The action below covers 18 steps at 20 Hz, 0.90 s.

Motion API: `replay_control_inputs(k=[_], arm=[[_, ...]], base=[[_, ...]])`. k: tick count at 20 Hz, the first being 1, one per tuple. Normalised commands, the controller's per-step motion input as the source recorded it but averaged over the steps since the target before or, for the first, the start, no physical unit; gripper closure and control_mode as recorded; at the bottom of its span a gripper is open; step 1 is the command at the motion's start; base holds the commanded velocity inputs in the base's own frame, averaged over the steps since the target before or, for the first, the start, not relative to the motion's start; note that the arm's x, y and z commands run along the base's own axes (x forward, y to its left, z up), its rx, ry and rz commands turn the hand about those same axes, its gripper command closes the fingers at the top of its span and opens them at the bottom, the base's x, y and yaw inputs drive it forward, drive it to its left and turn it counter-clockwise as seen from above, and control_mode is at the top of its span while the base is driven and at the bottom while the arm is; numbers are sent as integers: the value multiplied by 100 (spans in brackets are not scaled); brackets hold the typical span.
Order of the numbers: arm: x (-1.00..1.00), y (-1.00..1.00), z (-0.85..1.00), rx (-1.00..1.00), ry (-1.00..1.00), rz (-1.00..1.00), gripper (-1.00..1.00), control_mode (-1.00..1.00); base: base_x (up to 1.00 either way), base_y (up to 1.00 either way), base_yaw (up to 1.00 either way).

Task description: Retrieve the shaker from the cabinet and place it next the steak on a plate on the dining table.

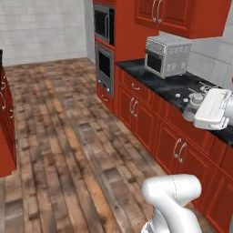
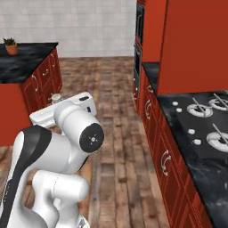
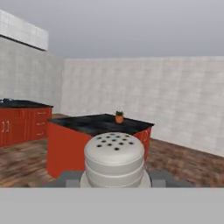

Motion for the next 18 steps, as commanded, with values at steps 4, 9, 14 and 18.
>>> replay_control_inputs(k=[4,9,14,18], arm=[[0,0,0,0,0,0,100,100],[0,0,0,0,0,0,100,100],[0,0,0,0,0,0,100,100],[0,0,0,0,0,0,100,100]], base=[[10,41,82],[70,51,59],[100,33,42],[100,41,40]])
